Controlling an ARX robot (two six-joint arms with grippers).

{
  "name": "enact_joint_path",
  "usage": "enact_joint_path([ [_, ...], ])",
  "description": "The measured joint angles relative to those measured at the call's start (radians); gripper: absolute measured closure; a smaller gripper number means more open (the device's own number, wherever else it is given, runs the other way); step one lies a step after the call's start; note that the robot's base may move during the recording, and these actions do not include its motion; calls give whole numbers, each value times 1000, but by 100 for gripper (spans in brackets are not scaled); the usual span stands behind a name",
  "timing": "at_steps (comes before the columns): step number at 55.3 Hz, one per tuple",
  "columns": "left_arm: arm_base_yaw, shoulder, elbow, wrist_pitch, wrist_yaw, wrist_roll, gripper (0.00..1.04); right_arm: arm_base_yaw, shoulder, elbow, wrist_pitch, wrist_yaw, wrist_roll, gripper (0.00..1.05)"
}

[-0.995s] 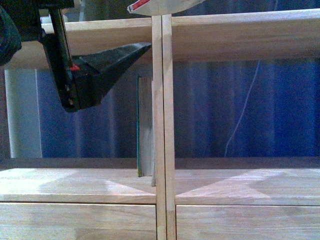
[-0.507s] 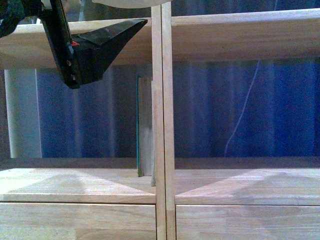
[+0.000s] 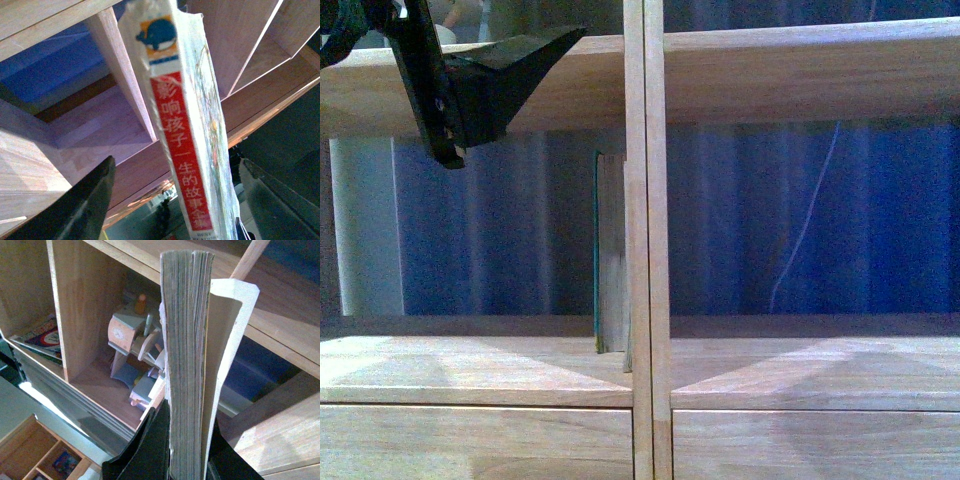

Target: Organize books on shelf

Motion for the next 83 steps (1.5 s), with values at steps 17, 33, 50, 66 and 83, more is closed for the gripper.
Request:
enact_joint_path([
  [17, 4, 1, 0, 25, -19, -2, 74, 19, 22, 0, -14, -5, 2, 97],
  [33, 10, 0, 5, 18, -30, -31, 98, 13, 28, 0, -42, 0, 19, 97],
  [50, 32, -2, 9, -51, -21, 11, 98, -51, 14, -6, -44, 54, -58, 54],
  [66, 109, -19, 56, -220, 22, 199, 98, -238, -93, -93, 105, 122, -565, 12],
  [83, 220, -97, 125, -505, 27, 644, 98, -613, -179, -274, 185, 45, -1045, 7],
])
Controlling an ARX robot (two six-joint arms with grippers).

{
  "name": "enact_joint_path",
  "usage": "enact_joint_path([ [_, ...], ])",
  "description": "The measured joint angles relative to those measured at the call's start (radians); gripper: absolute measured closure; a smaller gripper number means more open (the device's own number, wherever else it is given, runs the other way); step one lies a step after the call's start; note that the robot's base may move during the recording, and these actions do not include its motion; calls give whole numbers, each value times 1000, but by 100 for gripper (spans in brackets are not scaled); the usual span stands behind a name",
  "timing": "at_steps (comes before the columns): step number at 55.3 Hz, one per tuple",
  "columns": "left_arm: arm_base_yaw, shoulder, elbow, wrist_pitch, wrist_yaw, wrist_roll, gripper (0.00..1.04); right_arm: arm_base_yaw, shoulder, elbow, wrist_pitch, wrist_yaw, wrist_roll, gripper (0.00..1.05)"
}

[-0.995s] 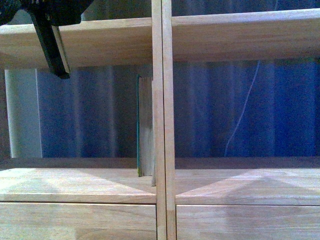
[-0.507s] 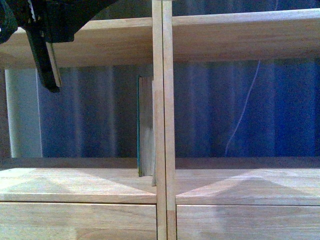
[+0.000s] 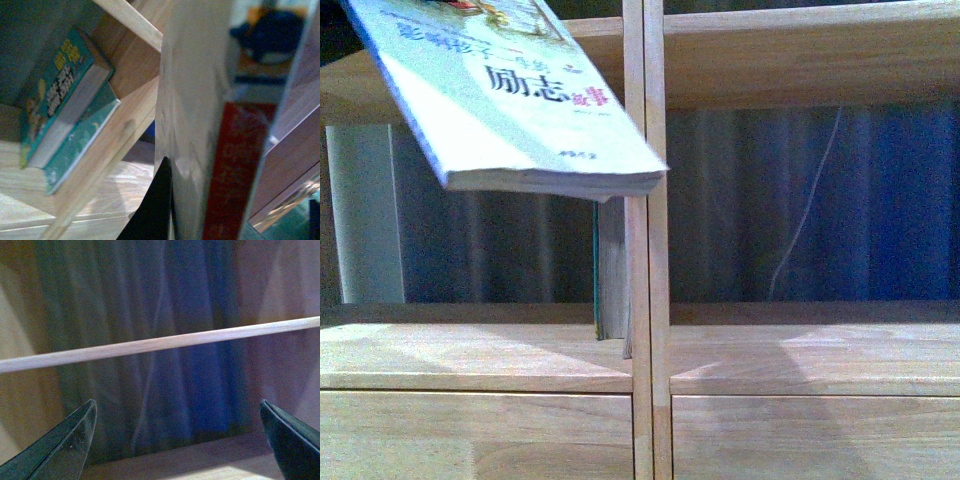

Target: Organize books on shelf

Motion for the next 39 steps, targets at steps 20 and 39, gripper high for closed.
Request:
enact_joint_path([
  [20, 76, -197, -53, -151, 39, 499, 98, -114, -111, -156, -63, 16, 80, 7],
  [39, 177, -347, -225, -145, 61, 718, 98, -136, -178, -243, -185, 98, 226, 7],
])
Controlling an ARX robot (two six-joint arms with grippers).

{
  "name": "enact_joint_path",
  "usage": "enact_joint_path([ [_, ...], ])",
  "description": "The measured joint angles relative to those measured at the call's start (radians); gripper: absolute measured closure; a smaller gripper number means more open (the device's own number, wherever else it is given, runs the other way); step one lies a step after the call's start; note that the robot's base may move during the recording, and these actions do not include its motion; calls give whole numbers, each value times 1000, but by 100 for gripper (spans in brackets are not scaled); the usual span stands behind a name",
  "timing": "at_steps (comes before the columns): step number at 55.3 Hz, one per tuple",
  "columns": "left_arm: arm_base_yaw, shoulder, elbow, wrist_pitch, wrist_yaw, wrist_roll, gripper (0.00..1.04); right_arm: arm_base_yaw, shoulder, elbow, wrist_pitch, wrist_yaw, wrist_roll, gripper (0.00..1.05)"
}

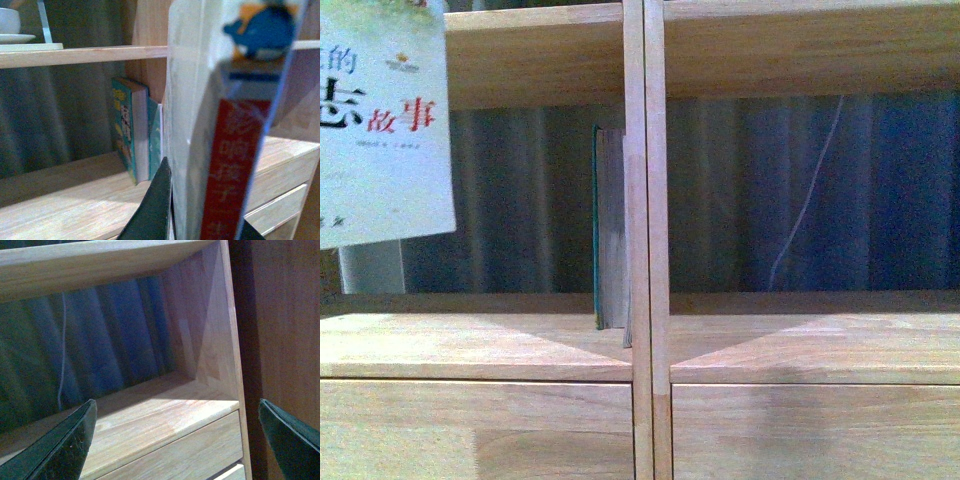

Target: Organize books on shelf

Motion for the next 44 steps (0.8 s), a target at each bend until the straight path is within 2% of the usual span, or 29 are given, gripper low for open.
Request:
enact_joint_path([
  [6, 23, 19, -24, 32, -12, 22, 98, -2, -4, 0, -3, -8, 13, 7],
  [8, 29, 42, -24, 50, -23, 24, 98, -45, -39, 32, -159, -182, -1, 14],
  [10, 31, 69, -20, 66, -39, 32, 98, -80, -78, 49, -326, -406, -16, 22],
  [14, 31, 154, 10, 105, -71, 49, 98, -90, -127, -6, -459, -647, -30, 38],
  [15, 31, 175, 19, 114, -79, 54, 98, -90, -137, -21, -460, -665, -34, 41],
  [24, 14, 386, 149, 193, -169, 91, 98, -95, -214, -130, -435, -671, -40, 76],
  [34, -8, 572, 274, 202, -251, 105, 98, -95, -265, -191, -428, -671, -41, 102],
  [44, -51, 713, 360, 246, -290, 90, 98, -96, -317, -239, -428, -671, -43, 102],
])
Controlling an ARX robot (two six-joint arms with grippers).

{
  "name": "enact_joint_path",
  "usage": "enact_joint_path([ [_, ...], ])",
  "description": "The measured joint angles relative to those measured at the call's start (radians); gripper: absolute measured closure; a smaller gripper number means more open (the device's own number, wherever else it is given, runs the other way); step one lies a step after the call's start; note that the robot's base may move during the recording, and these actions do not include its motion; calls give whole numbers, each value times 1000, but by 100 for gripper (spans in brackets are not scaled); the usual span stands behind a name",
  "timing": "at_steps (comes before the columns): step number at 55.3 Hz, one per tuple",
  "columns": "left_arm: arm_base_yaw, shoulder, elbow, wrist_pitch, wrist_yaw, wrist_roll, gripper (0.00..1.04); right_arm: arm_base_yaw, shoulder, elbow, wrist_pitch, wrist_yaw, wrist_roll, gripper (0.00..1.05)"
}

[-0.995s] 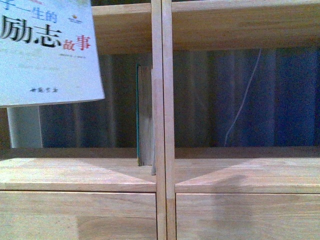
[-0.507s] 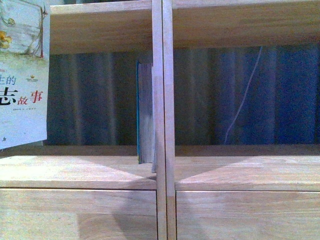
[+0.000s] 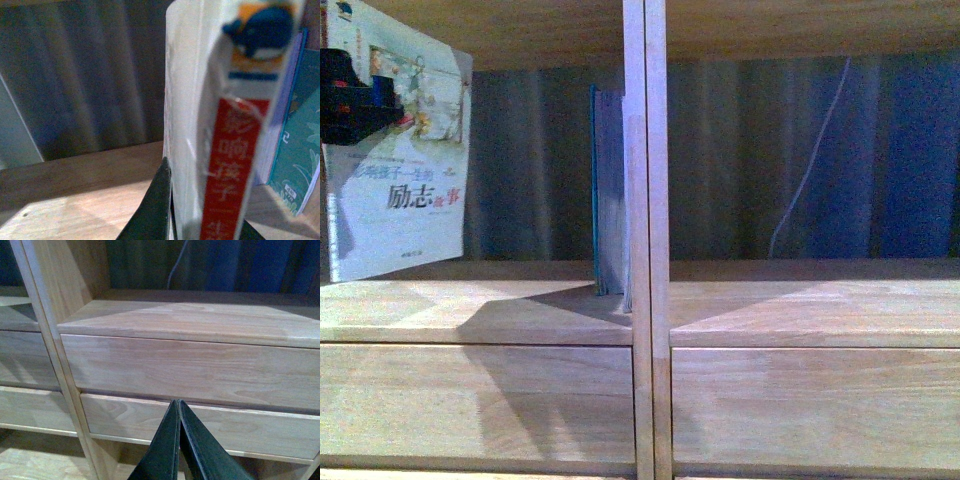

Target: Organize books on shelf

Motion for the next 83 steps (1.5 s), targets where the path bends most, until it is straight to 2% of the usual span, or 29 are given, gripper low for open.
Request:
enact_joint_path([
  [9, -78, 122, 103, 44, -54, 45, 98, 0, -55, -39, -11, 0, 0, 102],
  [21, -122, 240, 191, 43, -116, 90, 98, 0, -100, -61, -31, 0, 0, 102],
  [32, -150, 312, 277, 33, -150, 108, 98, 0, -137, -79, -52, 0, 0, 102],
  [38, -166, 346, 320, 22, -163, 111, 98, 0, -245, -90, -177, 0, 0, 102],
  [42, -172, 373, 344, 19, -167, 115, 98, 0, -305, -110, -195, -4, 0, 102],
  [83, -234, 551, 496, -15, -228, 143, 98, 0, -322, -110, -195, -3, 0, 102],
])
